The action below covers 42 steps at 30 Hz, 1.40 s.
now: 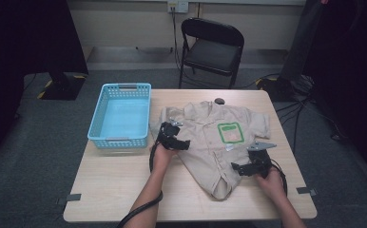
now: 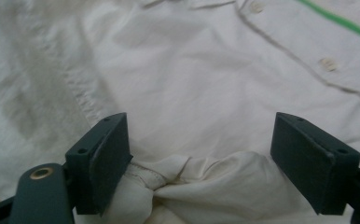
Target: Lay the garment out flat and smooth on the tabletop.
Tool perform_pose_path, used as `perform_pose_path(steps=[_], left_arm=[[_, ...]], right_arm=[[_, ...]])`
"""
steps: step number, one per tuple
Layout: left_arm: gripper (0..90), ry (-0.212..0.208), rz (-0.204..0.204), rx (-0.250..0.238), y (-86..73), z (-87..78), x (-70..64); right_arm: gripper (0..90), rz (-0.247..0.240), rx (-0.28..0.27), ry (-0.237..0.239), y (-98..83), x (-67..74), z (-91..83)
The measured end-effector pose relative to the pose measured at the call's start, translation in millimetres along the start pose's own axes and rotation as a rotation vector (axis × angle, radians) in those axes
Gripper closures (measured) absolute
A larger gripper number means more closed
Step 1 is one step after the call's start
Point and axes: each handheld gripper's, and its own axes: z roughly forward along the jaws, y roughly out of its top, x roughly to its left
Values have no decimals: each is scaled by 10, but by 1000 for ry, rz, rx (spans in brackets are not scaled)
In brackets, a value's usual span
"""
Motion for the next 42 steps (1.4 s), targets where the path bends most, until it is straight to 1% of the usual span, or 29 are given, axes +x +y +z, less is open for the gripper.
perform_pose_path(steps=[2,3,5,8,10,13,15,16,17,19,21,22,23,27,30,32,33,34,35,38,39,42], left_arm=[[175,13,-7,6,-28,-11,44],[159,12,-6,0,-37,-21,51],[155,4,14,-14,-35,-53,40],[146,-15,44,-40,3,-114,-15],[137,-38,60,-44,25,-159,-67],[127,-79,98,-56,18,-238,-178],[124,-104,110,-66,-14,-269,-246],[122,-116,109,-76,-41,-284,-293],[121,-139,116,-84,-76,-291,-356],[121,-171,125,-87,-133,-287,-452],[121,-199,154,-74,-196,-271,-561],[121,-204,170,-71,-234,-258,-618],[121,-214,174,-69,-263,-248,-656],[112,-220,206,-60,-357,-194,-748],[88,-211,223,-52,-397,-165,-764],[82,-210,240,-38,-429,-138,-772],[79,-203,259,-24,-448,-123,-778],[70,-198,286,-12,-467,-106,-784],[45,-206,292,-21,-482,-98,-791],[16,-211,303,-14,-481,-91,-801],[2,-219,307,-11,-481,-88,-806],[0,-224,310,-12,-483,-88,-810]], right_arm=[[32,-1,0,0,0,0,0],[32,0,0,0,0,0,0],[32,-1,0,0,0,0,0],[32,0,0,0,0,0,0],[32,0,0,0,0,0,0],[32,0,0,0,0,0,0],[32,0,0,0,0,1,0],[32,0,0,0,0,1,0],[32,0,0,0,0,1,0],[32,0,0,-1,0,1,0],[32,0,0,-1,0,2,0],[32,0,0,-1,0,1,0],[32,0,0,-1,0,1,0],[32,0,0,0,0,1,0],[31,0,0,-1,0,1,0],[31,-1,0,0,0,1,0],[30,0,0,0,0,1,0],[28,-1,1,0,0,1,0],[27,-1,1,0,0,3,1],[25,-2,2,0,0,4,1],[21,-2,2,0,0,4,1],[1,-4,9,4,3,7,6]])
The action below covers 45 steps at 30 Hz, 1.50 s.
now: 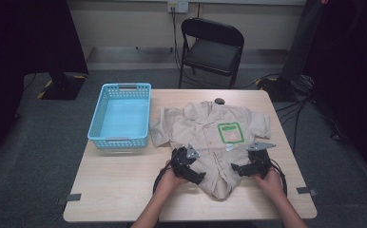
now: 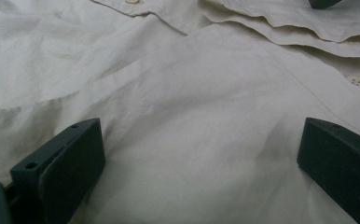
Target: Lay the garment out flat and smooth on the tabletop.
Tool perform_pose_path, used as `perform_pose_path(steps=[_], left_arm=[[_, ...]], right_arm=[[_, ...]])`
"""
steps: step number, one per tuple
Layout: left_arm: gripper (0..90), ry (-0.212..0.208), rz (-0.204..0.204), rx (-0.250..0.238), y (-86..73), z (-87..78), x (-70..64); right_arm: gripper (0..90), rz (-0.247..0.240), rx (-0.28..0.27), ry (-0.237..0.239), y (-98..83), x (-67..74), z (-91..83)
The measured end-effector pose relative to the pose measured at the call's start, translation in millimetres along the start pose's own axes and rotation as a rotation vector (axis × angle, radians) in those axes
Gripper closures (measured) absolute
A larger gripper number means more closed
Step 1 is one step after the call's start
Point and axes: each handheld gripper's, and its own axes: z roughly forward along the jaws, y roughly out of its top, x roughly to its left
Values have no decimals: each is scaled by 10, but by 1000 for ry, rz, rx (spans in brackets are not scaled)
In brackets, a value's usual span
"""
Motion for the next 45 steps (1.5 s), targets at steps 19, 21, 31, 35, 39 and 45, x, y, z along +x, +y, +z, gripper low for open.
perform_pose_path(steps=[19,21,31,35,39,45], left_arm=[[0,-2,0,0,1,2,2],[0,-2,0,0,1,2,2],[0,-2,0,0,1,1,3],[0,-2,0,0,1,2,3],[0,-2,0,0,1,2,3],[0,-2,0,1,1,1,3]], right_arm=[[315,-12,-72,33,326,395,-44],[375,-27,-69,29,381,471,8],[585,-53,-29,-26,548,671,256],[664,-37,-8,-33,531,646,311],[760,-4,-20,15,507,607,316],[860,45,-20,42,484,537,333]])
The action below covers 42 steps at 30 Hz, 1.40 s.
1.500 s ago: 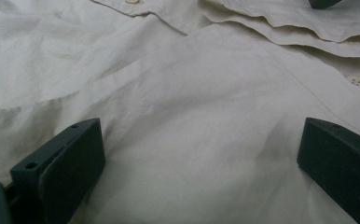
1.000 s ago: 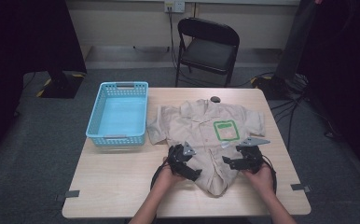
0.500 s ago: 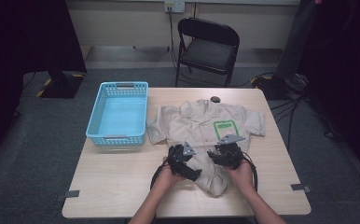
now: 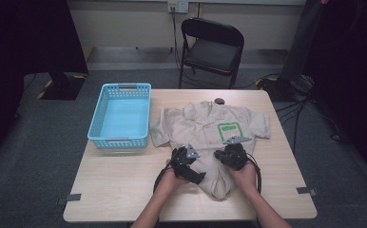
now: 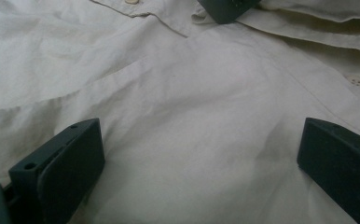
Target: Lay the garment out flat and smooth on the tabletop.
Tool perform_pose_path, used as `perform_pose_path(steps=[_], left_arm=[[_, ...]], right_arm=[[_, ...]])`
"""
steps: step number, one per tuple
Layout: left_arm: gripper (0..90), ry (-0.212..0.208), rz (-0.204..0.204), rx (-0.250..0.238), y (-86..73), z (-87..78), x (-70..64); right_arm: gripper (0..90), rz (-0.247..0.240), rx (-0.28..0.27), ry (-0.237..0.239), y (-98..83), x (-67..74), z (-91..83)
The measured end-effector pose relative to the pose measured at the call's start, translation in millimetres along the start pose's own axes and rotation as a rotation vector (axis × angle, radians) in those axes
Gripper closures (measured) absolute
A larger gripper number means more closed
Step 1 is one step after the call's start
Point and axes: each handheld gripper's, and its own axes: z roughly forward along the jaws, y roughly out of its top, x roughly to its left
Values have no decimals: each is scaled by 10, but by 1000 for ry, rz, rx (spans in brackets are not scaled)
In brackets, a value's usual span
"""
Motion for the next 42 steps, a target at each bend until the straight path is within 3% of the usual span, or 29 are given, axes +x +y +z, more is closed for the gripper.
perform_pose_path(steps=[10,19,42], left_arm=[[0,0,0,0,0,0,0],[0,0,0,0,0,0,0],[0,0,-1,-1,0,0,0]], right_arm=[[876,-8,-14,5,28,4,-92],[875,-47,-31,-5,68,15,-247],[875,-40,-46,6,10,-75,-492]])
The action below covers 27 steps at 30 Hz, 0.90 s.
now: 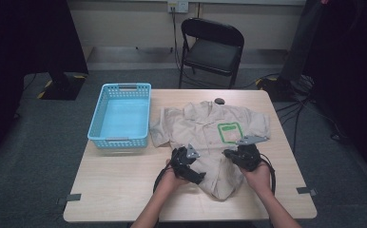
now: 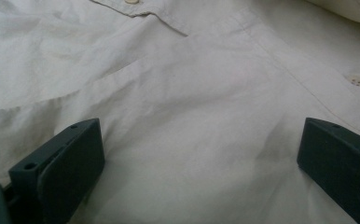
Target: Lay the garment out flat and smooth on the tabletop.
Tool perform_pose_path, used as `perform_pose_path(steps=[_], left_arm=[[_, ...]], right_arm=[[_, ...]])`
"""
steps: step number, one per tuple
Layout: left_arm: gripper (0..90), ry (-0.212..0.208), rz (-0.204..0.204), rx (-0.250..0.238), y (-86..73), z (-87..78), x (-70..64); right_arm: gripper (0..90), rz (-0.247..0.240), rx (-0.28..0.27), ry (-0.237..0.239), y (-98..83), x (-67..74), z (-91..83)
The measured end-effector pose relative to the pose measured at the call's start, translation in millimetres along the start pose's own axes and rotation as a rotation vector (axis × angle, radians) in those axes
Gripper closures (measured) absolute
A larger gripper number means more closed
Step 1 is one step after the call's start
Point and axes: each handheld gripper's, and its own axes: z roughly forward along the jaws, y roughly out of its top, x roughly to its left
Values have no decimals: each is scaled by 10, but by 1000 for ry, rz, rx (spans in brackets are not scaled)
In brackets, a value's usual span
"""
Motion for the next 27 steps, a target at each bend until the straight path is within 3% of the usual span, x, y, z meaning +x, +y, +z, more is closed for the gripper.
perform_pose_path(steps=[27], left_arm=[[0,1,-1,0,-2,-1,0]], right_arm=[[875,20,-36,12,-103,-107,-390]])
